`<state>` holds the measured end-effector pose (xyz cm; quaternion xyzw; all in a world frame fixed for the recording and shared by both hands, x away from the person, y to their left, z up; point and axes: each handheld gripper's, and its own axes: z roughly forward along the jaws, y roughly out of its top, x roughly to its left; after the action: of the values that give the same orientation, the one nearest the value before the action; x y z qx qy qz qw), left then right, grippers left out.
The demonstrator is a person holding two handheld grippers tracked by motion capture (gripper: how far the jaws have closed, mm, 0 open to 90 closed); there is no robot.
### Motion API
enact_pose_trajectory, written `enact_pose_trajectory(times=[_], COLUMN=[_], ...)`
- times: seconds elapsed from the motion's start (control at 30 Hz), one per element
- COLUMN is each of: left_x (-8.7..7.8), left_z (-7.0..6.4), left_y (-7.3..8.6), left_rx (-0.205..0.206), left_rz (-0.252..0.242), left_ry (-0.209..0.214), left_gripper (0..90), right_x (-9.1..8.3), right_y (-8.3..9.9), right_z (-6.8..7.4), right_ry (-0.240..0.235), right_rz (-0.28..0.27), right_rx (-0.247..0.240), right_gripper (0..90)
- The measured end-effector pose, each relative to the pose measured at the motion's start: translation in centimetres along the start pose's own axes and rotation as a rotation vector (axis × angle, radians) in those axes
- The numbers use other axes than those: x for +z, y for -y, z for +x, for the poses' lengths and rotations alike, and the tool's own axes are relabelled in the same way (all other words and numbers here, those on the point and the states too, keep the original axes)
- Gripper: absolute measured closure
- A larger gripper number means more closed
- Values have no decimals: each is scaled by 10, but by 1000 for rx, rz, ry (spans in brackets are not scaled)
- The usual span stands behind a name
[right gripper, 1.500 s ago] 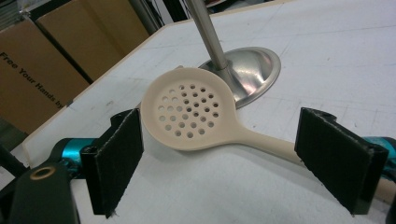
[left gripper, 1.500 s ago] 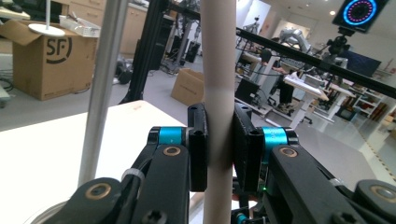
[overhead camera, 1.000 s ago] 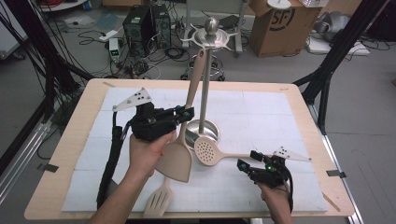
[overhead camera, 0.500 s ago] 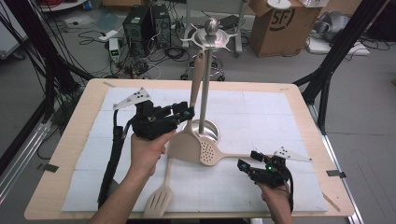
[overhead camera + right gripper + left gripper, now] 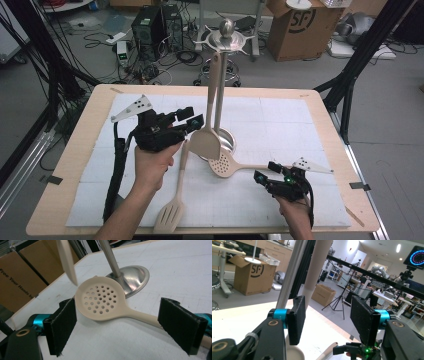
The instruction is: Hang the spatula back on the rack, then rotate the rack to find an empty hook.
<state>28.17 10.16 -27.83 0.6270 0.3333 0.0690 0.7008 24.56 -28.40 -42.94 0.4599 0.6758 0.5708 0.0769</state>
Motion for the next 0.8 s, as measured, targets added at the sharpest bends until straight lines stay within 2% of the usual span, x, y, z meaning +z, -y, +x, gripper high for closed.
enact_pose_trajectory(times=[0.33,0.43,0.6,0.67,0.73,0.8], left_x=[6,13,27,32,35,37], left_z=[-7,-12,-24,-26,-28,-29], left_y=[-1,-8,-23,-27,-31,-34], left_rx=[8,23,47,41,50,56], left_rz=[-24,-34,-93,-97,-112,-126], left_ry=[-1,9,13,20,13,11], left_gripper=[464,465,475,569,691,770], right_x=[-1,-1,-4,-5,-6,-5], right_y=[0,1,2,1,1,1], right_z=[-1,0,-2,-3,-3,-3], right_ry=[-1,2,7,11,9,8], right_rz=[-4,5,-5,-9,-11,-10], right_rx=[3,2,6,6,10,10], right_gripper=[147,147,147,147,147,147])
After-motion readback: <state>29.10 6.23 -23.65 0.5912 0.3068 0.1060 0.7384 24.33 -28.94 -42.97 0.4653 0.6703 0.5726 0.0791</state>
